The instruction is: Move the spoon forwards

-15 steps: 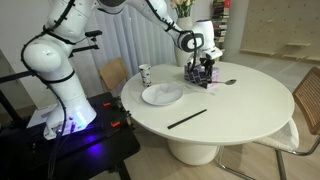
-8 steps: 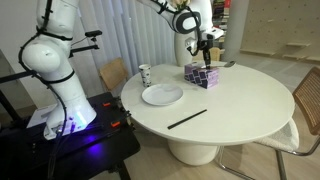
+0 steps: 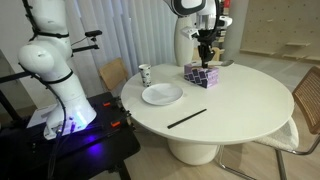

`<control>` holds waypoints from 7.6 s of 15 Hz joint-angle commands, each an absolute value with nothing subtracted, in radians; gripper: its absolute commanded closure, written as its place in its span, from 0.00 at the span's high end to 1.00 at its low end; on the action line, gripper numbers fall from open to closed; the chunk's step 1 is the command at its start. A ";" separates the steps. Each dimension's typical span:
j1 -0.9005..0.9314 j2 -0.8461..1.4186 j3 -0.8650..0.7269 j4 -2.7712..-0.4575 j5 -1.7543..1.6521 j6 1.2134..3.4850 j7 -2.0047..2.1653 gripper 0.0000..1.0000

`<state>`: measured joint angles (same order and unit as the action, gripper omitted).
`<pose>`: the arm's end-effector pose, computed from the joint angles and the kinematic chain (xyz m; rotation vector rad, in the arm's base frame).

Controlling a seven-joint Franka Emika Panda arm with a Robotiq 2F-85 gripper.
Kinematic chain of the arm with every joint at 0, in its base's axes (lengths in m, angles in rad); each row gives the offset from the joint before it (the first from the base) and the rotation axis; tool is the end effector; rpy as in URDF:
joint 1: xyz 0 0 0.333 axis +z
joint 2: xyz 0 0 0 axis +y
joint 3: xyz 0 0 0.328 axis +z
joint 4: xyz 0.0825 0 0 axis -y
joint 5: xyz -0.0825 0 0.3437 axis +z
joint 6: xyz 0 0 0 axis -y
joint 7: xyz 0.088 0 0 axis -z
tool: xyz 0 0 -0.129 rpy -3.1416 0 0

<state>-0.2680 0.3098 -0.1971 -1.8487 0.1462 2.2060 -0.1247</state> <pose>0.5472 -0.2570 0.3770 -3.0319 0.6355 -0.1091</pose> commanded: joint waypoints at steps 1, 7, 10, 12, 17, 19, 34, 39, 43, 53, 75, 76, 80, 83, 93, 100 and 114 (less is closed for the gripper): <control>-0.254 0.237 -0.188 -1.921 0.057 2.143 -0.216 0.03; -0.202 0.233 -0.181 -2.018 -0.084 2.193 -0.176 0.03; -0.182 0.229 -0.175 -2.082 -0.118 2.248 -0.152 0.03; -0.169 0.216 -0.170 -2.141 -0.127 2.306 -0.126 0.03; -0.140 0.168 -0.159 -2.315 -0.114 2.471 -0.040 0.03; -0.143 0.129 -0.164 -2.395 -0.107 2.525 -0.042 0.03; -0.263 -0.016 -0.287 -2.572 -0.199 2.583 -0.344 0.03; -0.272 0.122 -0.283 -2.467 -0.151 2.618 -0.450 0.03; -0.302 0.226 -0.265 -2.422 -0.128 2.642 -0.517 0.03; -0.349 0.351 -0.191 -2.411 -0.127 2.716 -0.520 0.03; -0.326 0.358 -0.183 -2.422 -0.103 2.709 -0.396 0.03; -0.326 0.361 -0.182 -2.422 -0.103 2.711 -0.396 0.03; -0.324 0.371 -0.183 -2.420 -0.105 2.711 -0.391 0.03; -0.325 0.373 -0.182 -2.417 -0.102 2.707 -0.390 0.44; -0.332 0.267 -0.188 -2.479 -0.084 2.689 -0.373 1.00; -0.322 -0.074 -0.185 -2.590 0.046 2.611 -0.423 1.00; -0.250 -0.167 -0.244 -2.585 0.043 2.577 -0.401 1.00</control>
